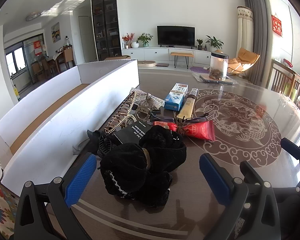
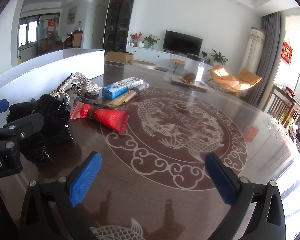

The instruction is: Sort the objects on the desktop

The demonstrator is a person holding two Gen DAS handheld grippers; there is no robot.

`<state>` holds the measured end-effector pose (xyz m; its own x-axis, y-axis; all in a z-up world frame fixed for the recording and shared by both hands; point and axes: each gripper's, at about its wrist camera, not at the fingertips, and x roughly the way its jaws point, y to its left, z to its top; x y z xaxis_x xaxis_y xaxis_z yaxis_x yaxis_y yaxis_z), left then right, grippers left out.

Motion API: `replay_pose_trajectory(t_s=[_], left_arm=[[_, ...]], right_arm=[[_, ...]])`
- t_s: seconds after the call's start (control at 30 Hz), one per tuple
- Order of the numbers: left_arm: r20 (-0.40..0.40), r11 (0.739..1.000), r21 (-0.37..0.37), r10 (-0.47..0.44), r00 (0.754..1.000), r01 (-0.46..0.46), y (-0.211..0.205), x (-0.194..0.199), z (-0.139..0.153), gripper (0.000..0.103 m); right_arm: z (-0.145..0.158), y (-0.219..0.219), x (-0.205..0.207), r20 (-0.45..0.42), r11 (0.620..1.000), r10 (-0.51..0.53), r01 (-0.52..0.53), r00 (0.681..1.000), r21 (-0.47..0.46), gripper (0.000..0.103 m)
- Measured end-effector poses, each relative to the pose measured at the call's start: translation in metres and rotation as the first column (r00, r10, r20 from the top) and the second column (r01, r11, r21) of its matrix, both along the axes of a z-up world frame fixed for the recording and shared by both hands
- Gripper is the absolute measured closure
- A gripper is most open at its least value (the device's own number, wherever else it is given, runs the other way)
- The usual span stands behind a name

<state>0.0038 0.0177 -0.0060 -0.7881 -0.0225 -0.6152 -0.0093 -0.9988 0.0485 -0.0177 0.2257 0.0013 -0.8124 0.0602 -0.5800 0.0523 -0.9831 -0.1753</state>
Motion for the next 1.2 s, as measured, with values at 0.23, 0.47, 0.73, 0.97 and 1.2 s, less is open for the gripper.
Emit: replay_pose_trajectory(t_s=[0.23,0.47,0.73,0.97,1.2], left_arm=[[0.003,1.000,-0.003,-0.002,1.000,0.002,0.0006,-0.0011,-0.0002,0.000],[0.005,1.000,-0.009,-0.005,1.000,0.005,0.0016,-0.0009,-0.0005,0.000],[0.005,1.000,-0.010,-0.006,1.000,0.006,0.0017,-0.0006,-0.0004,0.000],[0.004,1.000,-0.010,-0.006,1.000,0.006,0.0017,-0.0008,-0.0001,0.000],[0.005,1.000,-0.010,-0.006,1.000,0.006,0.0017,-0.0008,-0.0002,0.000]], right_arm=[[-0.0006,0.0002,-0.0006,0.005,1.000,-0.002,0.002,1.000,-0.002,0.000],[-0.0012,-0.0001,-0.0010,0.007,1.000,-0.003,0.003,1.000,-0.002,0.000],[-0.0015,0.0005,-0.0017,0.006,1.000,-0.008,0.008,1.000,-0.002,0.000],[-0.0015,0.0005,-0.0018,0.006,1.000,-0.007,0.007,1.000,-0.002,0.000],[-0.0008,0.0012,-0.0013,0.005,1.000,-0.007,0.007,1.000,-0.001,0.000]])
